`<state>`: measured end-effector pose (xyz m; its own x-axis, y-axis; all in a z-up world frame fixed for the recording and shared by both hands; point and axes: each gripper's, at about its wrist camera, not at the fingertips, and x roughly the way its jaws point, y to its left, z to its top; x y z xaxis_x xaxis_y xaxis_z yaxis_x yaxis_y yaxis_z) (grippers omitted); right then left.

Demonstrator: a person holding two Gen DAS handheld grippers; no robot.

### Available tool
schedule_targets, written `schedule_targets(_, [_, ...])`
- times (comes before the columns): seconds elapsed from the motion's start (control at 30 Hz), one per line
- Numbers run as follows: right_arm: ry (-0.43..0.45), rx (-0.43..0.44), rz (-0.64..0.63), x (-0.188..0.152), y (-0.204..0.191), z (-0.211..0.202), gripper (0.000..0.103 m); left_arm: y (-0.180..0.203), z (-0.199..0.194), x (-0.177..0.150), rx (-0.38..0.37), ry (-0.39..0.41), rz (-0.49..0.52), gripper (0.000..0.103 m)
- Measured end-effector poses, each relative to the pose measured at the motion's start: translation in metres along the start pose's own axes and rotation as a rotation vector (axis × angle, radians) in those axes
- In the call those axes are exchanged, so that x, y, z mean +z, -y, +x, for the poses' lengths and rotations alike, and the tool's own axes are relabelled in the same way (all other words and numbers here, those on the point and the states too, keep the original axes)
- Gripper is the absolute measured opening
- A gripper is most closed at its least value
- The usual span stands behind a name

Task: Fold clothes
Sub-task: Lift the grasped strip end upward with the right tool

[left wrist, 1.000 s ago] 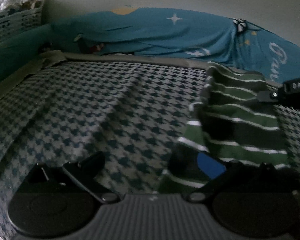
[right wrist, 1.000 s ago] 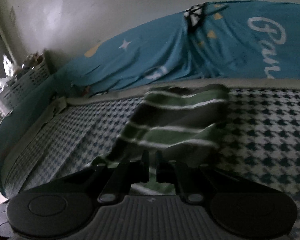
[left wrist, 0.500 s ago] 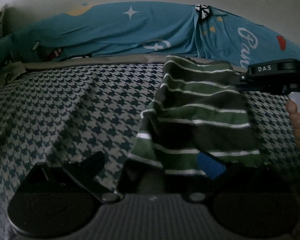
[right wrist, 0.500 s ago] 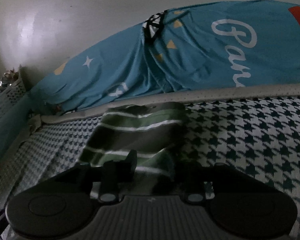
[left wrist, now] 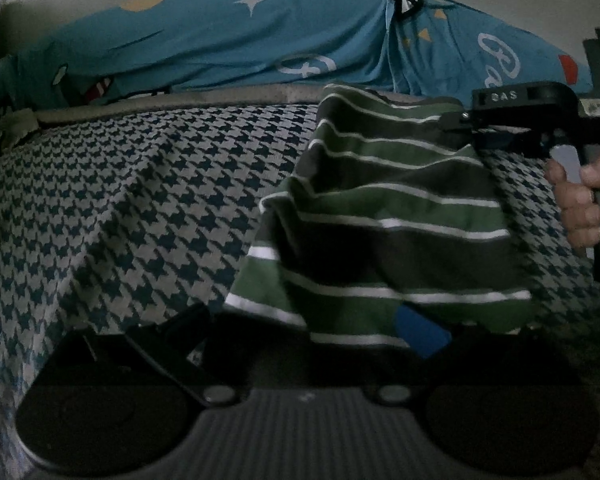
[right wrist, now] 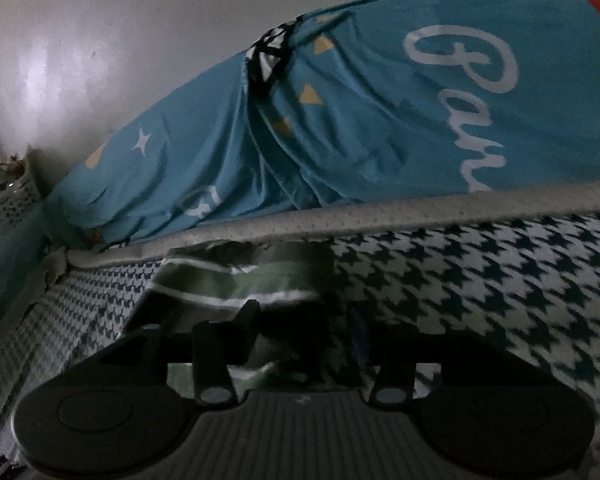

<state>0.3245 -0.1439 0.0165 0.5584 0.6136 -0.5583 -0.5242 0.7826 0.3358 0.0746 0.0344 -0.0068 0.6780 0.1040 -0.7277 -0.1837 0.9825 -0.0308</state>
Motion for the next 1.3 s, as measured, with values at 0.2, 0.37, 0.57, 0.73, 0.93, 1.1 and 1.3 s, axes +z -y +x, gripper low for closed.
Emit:
schedule_targets(0.2, [-0.004, 0.053, -0.058, 0.004, -0.001, 0.016, 0.048, 0.004, 0.002, 0.002, 0.005, 0.006, 0.001, 0.103])
schedule_targets(0.37, [-0.002, 0.111, -0.064, 0.005, 0.002, 0.023, 0.047, 0.007, 0.005, 0.004, 0.009, 0.016, 0.008, 0.103])
schedule_targets(0.57, [0.005, 0.188, -0.032, 0.003, 0.008, 0.031, 0.030, 0.010, 0.006, 0.006, 0.015, 0.023, 0.013, 0.103])
schedule_targets(0.73, [0.000, 0.233, -0.018, 0.001, 0.009, 0.035, 0.026, 0.011, 0.006, 0.005, 0.016, 0.032, 0.017, 0.103])
schedule_targets(0.93, [0.005, 0.230, -0.020, -0.001, 0.005, 0.038, 0.025, 0.011, 0.006, 0.005, 0.017, 0.037, 0.021, 0.103])
schedule_targets(1.1, [0.009, 0.188, -0.053, -0.001, -0.006, 0.040, 0.011, 0.012, 0.006, 0.006, 0.018, 0.035, 0.023, 0.103])
schedule_targets(1.3, [0.055, 0.115, -0.046, 0.005, -0.008, 0.021, 0.007, 0.012, 0.003, 0.009, -0.034, 0.027, 0.006, 0.103])
